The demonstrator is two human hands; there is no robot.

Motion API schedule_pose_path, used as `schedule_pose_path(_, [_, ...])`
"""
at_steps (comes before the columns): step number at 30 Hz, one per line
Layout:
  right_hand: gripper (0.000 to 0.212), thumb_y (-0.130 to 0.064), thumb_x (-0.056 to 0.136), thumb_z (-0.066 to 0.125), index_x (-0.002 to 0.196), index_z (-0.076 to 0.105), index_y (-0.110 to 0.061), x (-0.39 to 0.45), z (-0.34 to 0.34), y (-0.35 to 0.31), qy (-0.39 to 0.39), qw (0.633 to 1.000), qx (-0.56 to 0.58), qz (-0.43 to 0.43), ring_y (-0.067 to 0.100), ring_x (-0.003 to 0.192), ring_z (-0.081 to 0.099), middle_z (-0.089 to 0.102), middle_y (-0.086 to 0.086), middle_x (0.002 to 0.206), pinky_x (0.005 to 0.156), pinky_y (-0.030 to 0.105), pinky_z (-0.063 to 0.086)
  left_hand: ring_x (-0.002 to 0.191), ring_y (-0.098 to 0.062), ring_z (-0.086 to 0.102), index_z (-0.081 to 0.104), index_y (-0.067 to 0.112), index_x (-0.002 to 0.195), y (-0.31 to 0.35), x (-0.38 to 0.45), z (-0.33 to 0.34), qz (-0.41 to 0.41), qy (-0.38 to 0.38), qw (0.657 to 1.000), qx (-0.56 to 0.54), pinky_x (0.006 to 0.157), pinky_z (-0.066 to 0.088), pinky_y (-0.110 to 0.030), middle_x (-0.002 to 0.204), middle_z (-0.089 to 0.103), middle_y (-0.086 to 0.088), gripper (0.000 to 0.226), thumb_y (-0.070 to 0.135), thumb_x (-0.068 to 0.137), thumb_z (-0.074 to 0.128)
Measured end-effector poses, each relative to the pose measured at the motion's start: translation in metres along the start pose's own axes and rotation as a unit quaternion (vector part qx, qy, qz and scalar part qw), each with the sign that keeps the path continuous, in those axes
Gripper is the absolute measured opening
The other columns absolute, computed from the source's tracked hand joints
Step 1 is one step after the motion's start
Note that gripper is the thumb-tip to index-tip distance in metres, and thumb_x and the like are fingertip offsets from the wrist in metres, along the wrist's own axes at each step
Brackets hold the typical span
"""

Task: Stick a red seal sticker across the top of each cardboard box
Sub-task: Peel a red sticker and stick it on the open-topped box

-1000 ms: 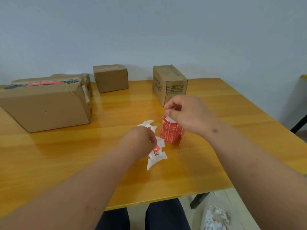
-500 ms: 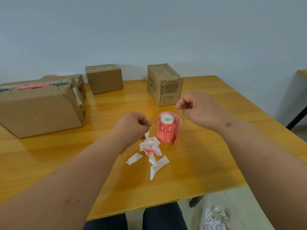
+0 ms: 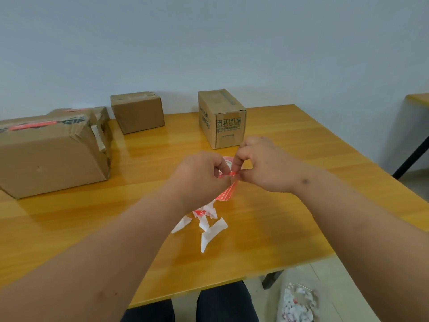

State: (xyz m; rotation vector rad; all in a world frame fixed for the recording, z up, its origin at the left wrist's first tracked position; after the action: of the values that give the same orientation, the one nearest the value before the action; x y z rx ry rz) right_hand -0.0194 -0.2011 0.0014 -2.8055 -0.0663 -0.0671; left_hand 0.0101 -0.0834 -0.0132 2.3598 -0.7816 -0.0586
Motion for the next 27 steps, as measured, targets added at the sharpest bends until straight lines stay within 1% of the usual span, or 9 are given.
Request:
schedule_pose_path(3, [0.007,-0.032,0.085,0.071,0.087,0.065,-0.029,0.004,0.0,-0.006,0.0,1.0,0.018,-0.011,0.02,0.115,0.038,0.048,-0.004,0.109,0.096,0.039,0.038,0.058,-0.008,0.047,0.067,0.021,0.079,-0.001,0.002,-0.006,-0.02,-0.004,1.0,0.0,0.05,0.035,-0.019,0.064,0.053,0.01,0.013,0.03,0.088,0.067])
schedule_pose_path(6, [0.013,-0.039,0.082,0.072,0.09,0.066,-0.03,0.008,-0.001,-0.004,0.012,1.0,0.023,0.0,0.018,0.112,0.039,0.049,-0.005,0.109,0.091,0.035,0.039,0.055,-0.008,0.047,0.066,0.019,0.076,-0.009,0.001,-0.011,-0.054,-0.019,0.996,-0.065,0.05,0.039,-0.02,0.063,0.057,0.006,0.014,0.025,0.088,0.068])
schedule_pose_path(9, [0.011,-0.038,0.083,0.072,0.088,0.064,-0.032,0.011,0.001,-0.004,0.005,1.0,0.019,0.001,0.018,0.111,0.04,0.049,-0.006,0.107,0.087,0.031,0.037,0.061,-0.009,0.049,0.067,0.015,0.079,-0.016,-0.001,-0.015,-0.08,-0.035,0.988,-0.129,0.055,0.043,-0.021,0.068,0.061,0.002,0.01,0.022,0.086,0.07])
schedule_pose_path(11, [0.009,-0.036,0.084,0.071,0.087,0.064,-0.031,0.012,0.001,-0.007,0.0,1.0,0.013,-0.007,0.017,0.11,0.04,0.048,-0.006,0.105,0.086,0.031,0.037,0.064,-0.009,0.051,0.068,0.015,0.082,-0.017,-0.001,-0.015,-0.082,-0.049,0.989,-0.117,0.057,0.044,-0.02,0.073,0.062,0.0,0.007,0.02,0.086,0.07])
schedule_pose_path(13, [0.011,-0.034,0.084,0.071,0.09,0.068,-0.025,0.012,0.001,-0.012,0.0,1.0,-0.001,-0.017,0.018,0.109,0.04,0.049,-0.006,0.104,0.085,0.03,0.036,0.063,-0.009,0.051,0.068,0.014,0.084,-0.015,0.0,-0.016,-0.07,-0.061,0.992,-0.09,0.055,0.042,-0.02,0.072,0.062,0.001,0.01,0.024,0.087,0.069])
schedule_pose_path(15, [0.015,-0.037,0.084,0.07,0.092,0.069,-0.023,0.013,0.0,-0.017,0.0,1.0,-0.014,-0.025,0.019,0.107,0.04,0.051,-0.004,0.104,0.085,0.031,0.035,0.059,-0.008,0.049,0.068,0.012,0.084,-0.011,0.001,-0.016,-0.047,-0.072,0.995,-0.047,0.054,0.042,-0.021,0.068,0.06,0.002,0.018,0.03,0.088,0.067])
schedule_pose_path(18, [0.014,-0.039,0.085,0.068,0.09,0.067,-0.026,0.014,0.0,-0.021,-0.008,0.999,-0.026,-0.028,0.021,0.108,0.04,0.051,-0.002,0.103,0.089,0.037,0.039,0.054,-0.007,0.045,0.067,0.013,0.079,-0.007,0.002,-0.019,-0.027,-0.073,0.997,0.007,0.05,0.038,-0.02,0.06,0.053,0.006,0.021,0.03,0.09,0.063])
schedule_pose_path(23, [0.011,-0.036,0.086,0.067,0.082,0.059,-0.029,0.016,0.001,-0.025,-0.014,0.998,-0.045,-0.034,0.02,0.108,0.039,0.048,-0.005,0.098,0.089,0.039,0.039,0.053,-0.007,0.045,0.068,0.012,0.079,-0.011,0.005,-0.019,-0.033,-0.066,0.997,0.004,0.049,0.038,-0.019,0.062,0.055,0.004,0.021,0.025,0.092,0.059])
schedule_pose_path(27, [0.014,-0.035,0.084,0.068,0.077,0.058,-0.03,0.018,0.001,-0.028,-0.01,0.999,-0.035,-0.038,0.016,0.103,0.038,0.041,-0.016,0.084,0.087,0.039,0.037,0.051,-0.008,0.042,0.068,0.008,0.081,-0.014,0.005,-0.018,-0.045,-0.059,0.997,-0.03,0.046,0.037,-0.019,0.06,0.053,0.002,0.021,0.022,0.093,0.058])
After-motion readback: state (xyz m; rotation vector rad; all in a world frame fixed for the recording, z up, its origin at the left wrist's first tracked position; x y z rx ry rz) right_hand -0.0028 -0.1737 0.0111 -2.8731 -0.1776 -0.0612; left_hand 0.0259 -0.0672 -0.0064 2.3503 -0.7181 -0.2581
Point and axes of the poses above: each hand's wrist, its own x-axis towards the middle knuckle, its own z-axis out of the palm, y = z × x, the point moved 7 cm from there along x, towards the middle knuckle
